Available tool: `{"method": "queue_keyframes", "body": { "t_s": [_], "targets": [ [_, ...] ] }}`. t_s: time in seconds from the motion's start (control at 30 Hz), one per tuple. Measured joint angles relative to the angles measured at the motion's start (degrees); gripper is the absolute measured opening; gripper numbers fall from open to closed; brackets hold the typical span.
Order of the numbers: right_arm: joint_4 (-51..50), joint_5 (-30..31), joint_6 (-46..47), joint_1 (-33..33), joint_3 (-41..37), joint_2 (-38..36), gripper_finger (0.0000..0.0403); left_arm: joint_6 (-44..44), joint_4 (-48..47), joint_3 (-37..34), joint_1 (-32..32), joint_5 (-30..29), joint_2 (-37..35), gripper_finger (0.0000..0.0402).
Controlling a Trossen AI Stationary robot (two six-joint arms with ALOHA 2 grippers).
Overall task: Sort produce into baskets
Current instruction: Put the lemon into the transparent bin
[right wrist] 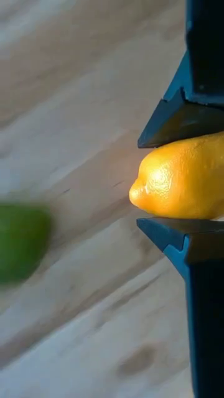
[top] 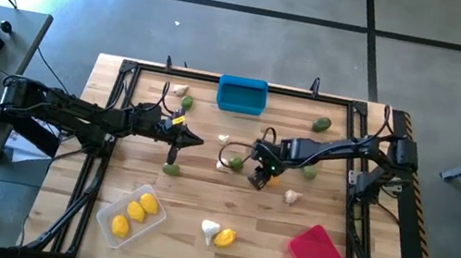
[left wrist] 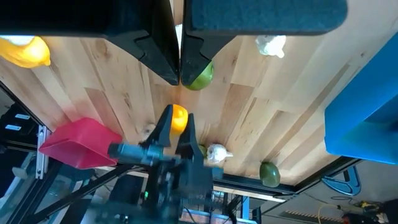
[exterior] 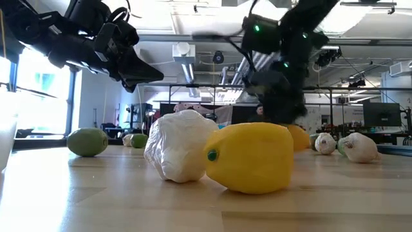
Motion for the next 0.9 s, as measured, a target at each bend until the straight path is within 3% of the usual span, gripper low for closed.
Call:
{"method": "queue_keyframes", "body": {
  "t_s": [0.2, 0.33, 0.43, 0.57, 0.73, 0.9],
  "targets": [
    [12.3, 3.2, -6.5, -0.3, 1.7, -1.9, 0.0135, -2.7, -1.5, 0.0, 1.2, 0.0, 0.0, 0.0000],
    [29.0, 4.4, -11.0, -0.3, -0.2, -2.0, 0.0135, -2.1, 0.6, 0.0, 1.9, 1.2, 0.0, 0.0000],
    [44.8, 4.4, -15.2, -0.3, -2.2, -2.0, 0.0135, -1.1, 3.7, 0.0, 2.8, 5.4, 0.0, 0.0000],
    [58.7, 4.4, -22.7, -0.3, -2.6, -2.0, 0.0135, -2.4, 9.2, 0.0, 3.7, 8.3, 0.0, 0.0000],
    [68.2, 3.5, -27.4, -0.3, -2.6, -2.0, 0.0135, -0.2, 11.7, 1.6, 3.4, 6.4, 0.0, 0.0018],
    [72.5, 2.2, -29.4, -0.3, -2.6, -2.0, 0.0135, 4.0, 9.6, 4.3, 2.0, 5.9, 0.0, 0.0072]
  ]
}}
